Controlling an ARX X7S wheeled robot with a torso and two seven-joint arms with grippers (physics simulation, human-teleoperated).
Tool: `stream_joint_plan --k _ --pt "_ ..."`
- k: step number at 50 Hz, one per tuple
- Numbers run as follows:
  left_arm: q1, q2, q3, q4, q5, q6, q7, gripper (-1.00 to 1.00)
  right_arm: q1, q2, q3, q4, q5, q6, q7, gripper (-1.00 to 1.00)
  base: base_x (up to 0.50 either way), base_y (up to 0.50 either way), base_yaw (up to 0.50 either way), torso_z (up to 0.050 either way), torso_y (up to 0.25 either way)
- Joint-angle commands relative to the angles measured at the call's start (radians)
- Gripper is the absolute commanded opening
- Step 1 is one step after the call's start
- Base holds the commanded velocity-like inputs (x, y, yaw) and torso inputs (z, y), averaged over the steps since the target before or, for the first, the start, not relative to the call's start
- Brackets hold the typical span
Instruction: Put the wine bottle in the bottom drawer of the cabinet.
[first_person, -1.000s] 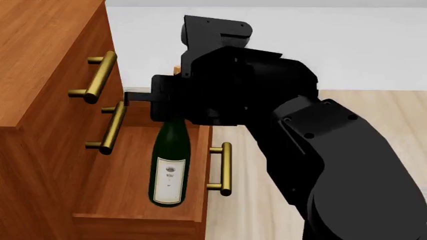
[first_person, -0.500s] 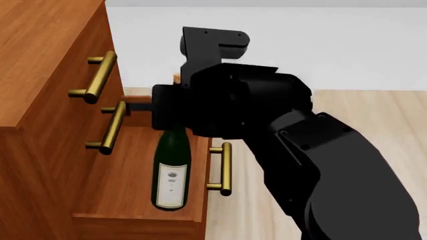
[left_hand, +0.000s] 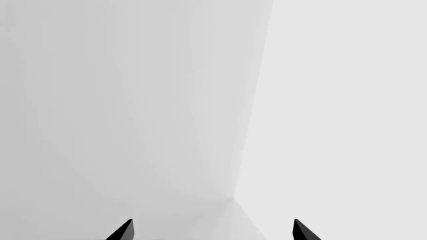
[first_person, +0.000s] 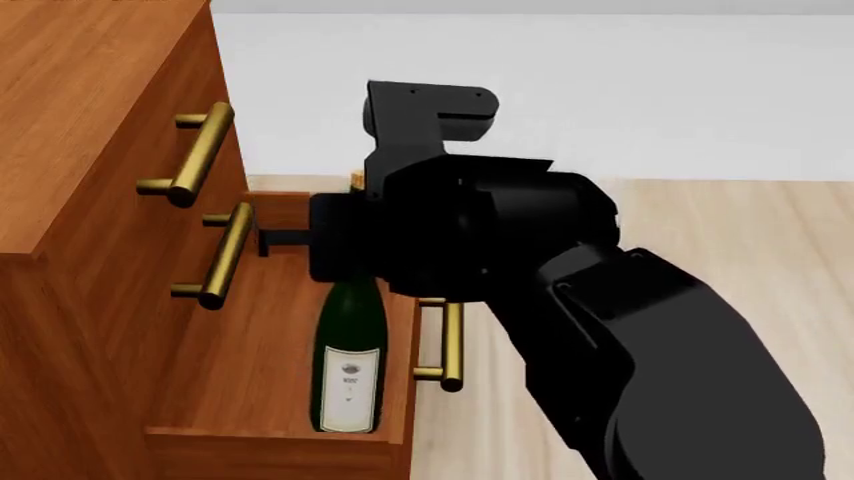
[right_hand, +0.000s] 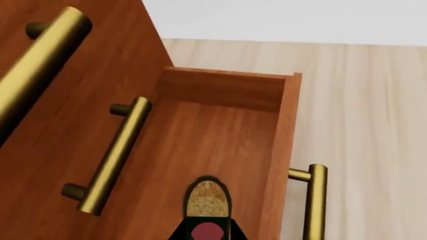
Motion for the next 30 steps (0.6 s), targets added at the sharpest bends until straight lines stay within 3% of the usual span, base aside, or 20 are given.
stream_joint_plan --k 1,30 --pt "0.006 -0.002 0.001 0.001 0.002 -0.002 0.002 1.00 -0.016 0.000 0.025 0.004 -0.041 -0.007 -0.011 -1.00 0.00 0.00 0.00 0.000 0.000" --pt "0.017 -0.012 0.010 0.001 0.008 -0.008 0.008 1.00 -0.043 0.000 0.032 -0.008 -0.081 0.011 -0.011 -1.00 0.00 0.00 0.00 0.000 0.000"
